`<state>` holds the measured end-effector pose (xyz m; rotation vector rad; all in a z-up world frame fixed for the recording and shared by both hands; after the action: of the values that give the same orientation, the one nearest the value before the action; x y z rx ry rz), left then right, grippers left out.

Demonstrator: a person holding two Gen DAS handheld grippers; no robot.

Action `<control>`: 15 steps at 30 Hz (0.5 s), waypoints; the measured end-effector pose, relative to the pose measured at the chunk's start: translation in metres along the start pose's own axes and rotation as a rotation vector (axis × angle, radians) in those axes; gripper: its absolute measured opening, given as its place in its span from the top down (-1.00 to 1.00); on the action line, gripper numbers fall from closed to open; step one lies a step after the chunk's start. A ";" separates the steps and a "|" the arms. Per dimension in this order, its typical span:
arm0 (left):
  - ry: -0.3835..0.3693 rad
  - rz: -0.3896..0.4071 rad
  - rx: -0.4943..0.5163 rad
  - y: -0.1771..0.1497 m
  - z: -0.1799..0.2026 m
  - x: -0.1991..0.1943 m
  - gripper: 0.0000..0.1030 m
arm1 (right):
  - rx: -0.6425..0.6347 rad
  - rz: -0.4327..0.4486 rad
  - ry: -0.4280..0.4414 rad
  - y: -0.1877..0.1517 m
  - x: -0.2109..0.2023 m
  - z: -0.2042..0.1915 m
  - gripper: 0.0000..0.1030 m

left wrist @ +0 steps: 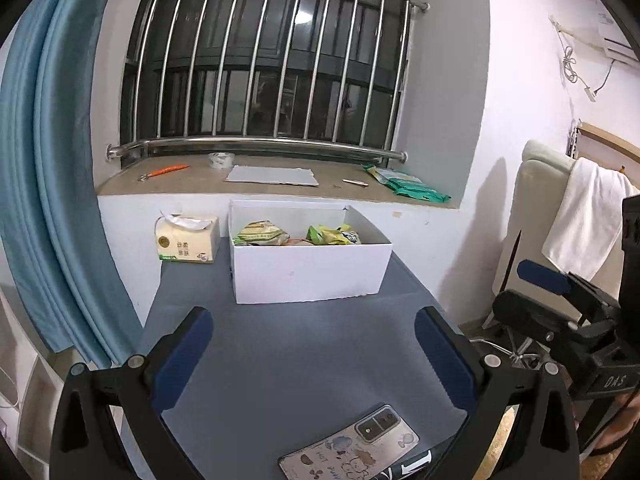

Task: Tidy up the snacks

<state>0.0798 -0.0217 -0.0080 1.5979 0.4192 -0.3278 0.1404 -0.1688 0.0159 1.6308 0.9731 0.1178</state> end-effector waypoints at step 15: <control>0.002 -0.018 0.012 -0.003 0.000 0.006 -1.00 | 0.016 -0.036 -0.031 -0.010 0.012 0.010 -1.00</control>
<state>0.0838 -0.0208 -0.0132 1.6075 0.4342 -0.3434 0.1482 -0.1686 -0.0010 1.6244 0.9811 0.0598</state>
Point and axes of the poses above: each gripper's, at about its wrist camera, not at the fingertips, and x roughly the way its jaws point, z to its right, y to its top, the point moved 9 cm from there along x, roughly the way its jaws point, and after that the axes turned 14 degrees about x, right-handed, at the moved point
